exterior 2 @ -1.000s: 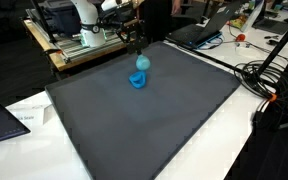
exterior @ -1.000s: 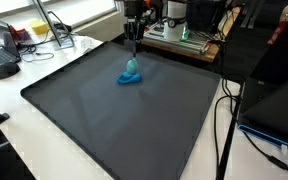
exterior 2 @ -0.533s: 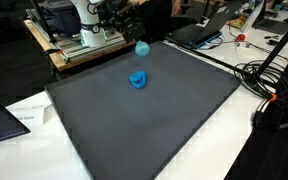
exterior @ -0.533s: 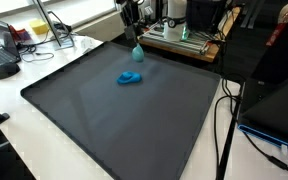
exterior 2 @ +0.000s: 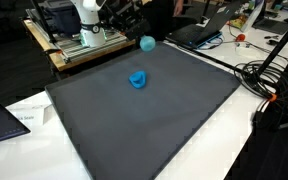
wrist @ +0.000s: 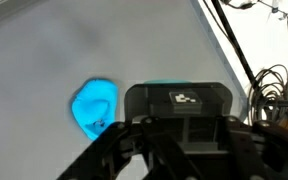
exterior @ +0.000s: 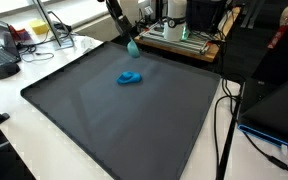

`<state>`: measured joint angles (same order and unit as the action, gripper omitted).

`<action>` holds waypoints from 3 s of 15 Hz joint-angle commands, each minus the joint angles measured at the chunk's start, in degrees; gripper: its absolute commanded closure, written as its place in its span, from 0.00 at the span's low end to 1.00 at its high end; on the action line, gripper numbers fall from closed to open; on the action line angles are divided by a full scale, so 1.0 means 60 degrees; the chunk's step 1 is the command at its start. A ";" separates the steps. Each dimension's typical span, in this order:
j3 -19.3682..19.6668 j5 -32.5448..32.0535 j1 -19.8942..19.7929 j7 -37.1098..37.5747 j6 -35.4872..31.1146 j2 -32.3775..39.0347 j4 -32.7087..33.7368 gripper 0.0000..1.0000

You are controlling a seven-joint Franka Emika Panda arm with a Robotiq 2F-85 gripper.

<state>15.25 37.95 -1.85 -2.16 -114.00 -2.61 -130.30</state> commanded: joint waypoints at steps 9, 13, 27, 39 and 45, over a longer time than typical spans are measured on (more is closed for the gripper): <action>-0.0695 -0.0125 -0.1154 0.2090 0.0235 0.4133 0.2577 0.78; -0.0683 -0.0402 -0.1237 0.2768 0.0532 0.4766 0.3005 0.78; -0.0331 -0.1318 -0.1306 0.4248 0.0485 0.5883 0.3356 0.78; -0.0304 -0.1342 -0.1625 0.3938 0.0595 0.6411 0.3758 0.78; -0.0367 -0.1338 -0.1574 0.3921 0.0775 0.6453 0.3976 0.78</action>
<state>12.17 36.65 -11.95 23.11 -106.93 31.62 -106.20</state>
